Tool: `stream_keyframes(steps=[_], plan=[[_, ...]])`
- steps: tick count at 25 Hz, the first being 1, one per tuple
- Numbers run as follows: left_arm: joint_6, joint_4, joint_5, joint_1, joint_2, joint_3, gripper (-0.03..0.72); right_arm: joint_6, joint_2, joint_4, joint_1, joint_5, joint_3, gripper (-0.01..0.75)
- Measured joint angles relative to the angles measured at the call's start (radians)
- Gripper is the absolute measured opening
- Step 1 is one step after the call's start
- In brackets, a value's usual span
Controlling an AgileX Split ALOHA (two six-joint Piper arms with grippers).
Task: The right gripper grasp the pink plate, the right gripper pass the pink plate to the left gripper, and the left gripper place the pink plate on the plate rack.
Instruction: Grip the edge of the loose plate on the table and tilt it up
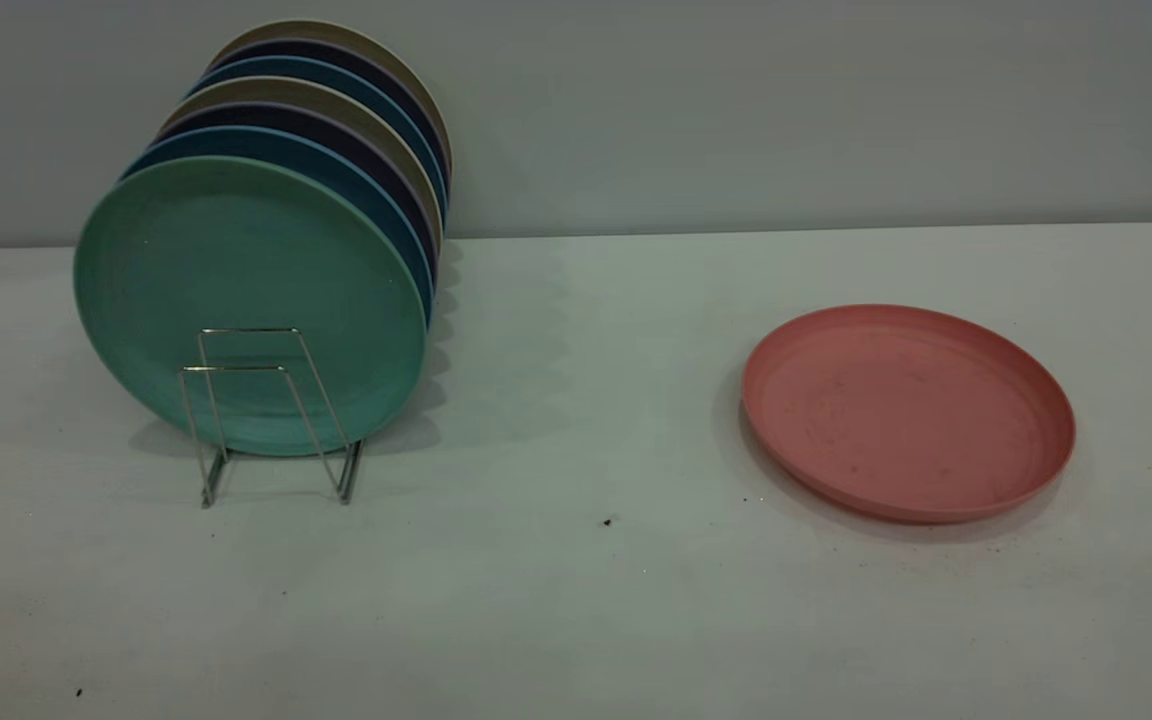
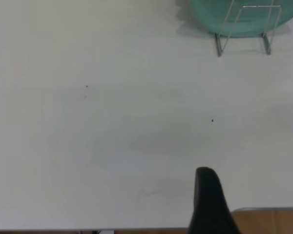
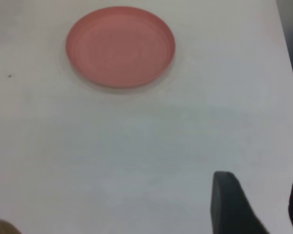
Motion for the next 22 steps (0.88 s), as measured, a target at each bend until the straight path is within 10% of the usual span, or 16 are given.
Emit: stream_keyframes(steps=[22], plan=[[0.084,-0.077,-0.162,0.0,0.058,-0.035,0.501,-0.053,0.243,0.044,0.008,-0.165,-0.084,0.312]])
